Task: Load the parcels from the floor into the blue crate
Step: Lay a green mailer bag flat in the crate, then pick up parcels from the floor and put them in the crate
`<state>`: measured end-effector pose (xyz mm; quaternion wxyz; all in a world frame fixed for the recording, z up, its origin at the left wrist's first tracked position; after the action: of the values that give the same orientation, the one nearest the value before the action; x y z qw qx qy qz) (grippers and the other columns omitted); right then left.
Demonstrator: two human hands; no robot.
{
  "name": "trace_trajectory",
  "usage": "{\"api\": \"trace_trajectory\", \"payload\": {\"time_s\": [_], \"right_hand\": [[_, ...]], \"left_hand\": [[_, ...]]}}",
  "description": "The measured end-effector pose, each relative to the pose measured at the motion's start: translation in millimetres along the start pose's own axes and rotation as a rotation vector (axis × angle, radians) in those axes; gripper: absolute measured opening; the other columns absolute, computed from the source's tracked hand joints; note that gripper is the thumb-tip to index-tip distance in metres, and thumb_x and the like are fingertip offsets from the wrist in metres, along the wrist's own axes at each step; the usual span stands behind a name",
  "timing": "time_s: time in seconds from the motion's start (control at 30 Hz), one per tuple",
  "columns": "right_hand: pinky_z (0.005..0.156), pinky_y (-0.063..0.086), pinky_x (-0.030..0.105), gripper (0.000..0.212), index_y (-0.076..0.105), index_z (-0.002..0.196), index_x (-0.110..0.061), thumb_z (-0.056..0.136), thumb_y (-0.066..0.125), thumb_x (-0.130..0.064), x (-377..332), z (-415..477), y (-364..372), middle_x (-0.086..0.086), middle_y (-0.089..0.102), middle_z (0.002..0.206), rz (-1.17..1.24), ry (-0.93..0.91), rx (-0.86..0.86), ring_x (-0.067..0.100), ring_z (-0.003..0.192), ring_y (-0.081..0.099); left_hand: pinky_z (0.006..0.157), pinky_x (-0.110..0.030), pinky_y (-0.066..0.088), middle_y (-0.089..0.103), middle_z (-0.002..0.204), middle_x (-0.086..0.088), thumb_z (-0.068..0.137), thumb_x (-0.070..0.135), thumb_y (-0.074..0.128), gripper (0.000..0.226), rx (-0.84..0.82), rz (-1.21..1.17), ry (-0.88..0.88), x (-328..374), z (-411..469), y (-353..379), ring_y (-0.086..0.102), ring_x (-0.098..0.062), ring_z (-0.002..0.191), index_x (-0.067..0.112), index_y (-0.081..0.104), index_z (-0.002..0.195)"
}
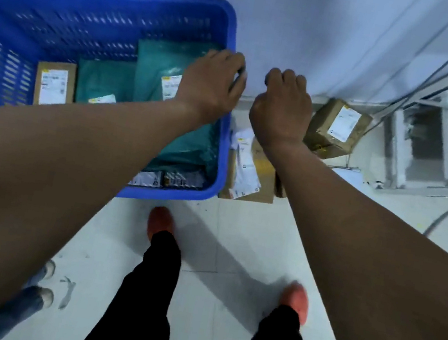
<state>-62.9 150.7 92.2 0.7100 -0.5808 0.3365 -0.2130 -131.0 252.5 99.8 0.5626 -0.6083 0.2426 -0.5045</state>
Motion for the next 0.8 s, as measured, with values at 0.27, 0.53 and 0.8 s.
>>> {"api": "trace_trajectory", "payload": {"time_s": [0.27, 0.53, 0.8], "right_hand": [[0.078, 0.048, 0.037, 0.029, 0.063, 0.114, -0.015, 0.091, 0.052, -0.029, 262.1, -84.2, -50.0, 0.013, 0.069, 0.109, -0.014, 0.295, -0.162, 0.036, 0.103, 0.066], [0.07, 0.039, 0.03, 0.018, 0.061, 0.105, -0.014, 0.092, 0.05, -0.021, 404.0, -135.6, -73.2, 0.01, 0.068, 0.105, -0.051, 0.377, -0.298, 0.032, 0.099, 0.066], [0.074, 0.038, 0.03, 0.018, 0.062, 0.101, -0.014, 0.091, 0.049, -0.021, 454.5, -125.9, -9.2, 0.011, 0.067, 0.109, 0.036, 0.512, -0.444, 0.032, 0.101, 0.062]], "left_hand": [[0.066, -0.039, 0.046, 0.065, 0.087, -0.005, 0.1, 0.037, 0.044, 0.024, -0.142, 0.019, -0.083, 176.7, -2.7, 55.1, 0.063, -0.029, 0.084, 0.016, 0.055, 0.095], [0.069, -0.034, 0.039, 0.069, 0.098, -0.012, 0.096, 0.036, 0.048, 0.02, -0.307, 0.001, -0.198, 294.3, -9.2, 132.4, 0.064, -0.035, 0.092, 0.02, 0.058, 0.09], [0.063, -0.03, 0.043, 0.06, 0.08, -0.003, 0.097, 0.036, 0.051, 0.025, -0.363, -0.009, -0.411, 239.9, -23.2, 183.0, 0.06, -0.025, 0.074, 0.015, 0.063, 0.09]]}}
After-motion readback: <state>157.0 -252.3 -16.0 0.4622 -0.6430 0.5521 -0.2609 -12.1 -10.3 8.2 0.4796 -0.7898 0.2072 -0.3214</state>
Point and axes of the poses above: each hand's wrist, its own z-axis towards the middle knuckle, its own y-axis out of the palm, x = y × z, the point moved 10 cm from there along z, towards the middle knuckle
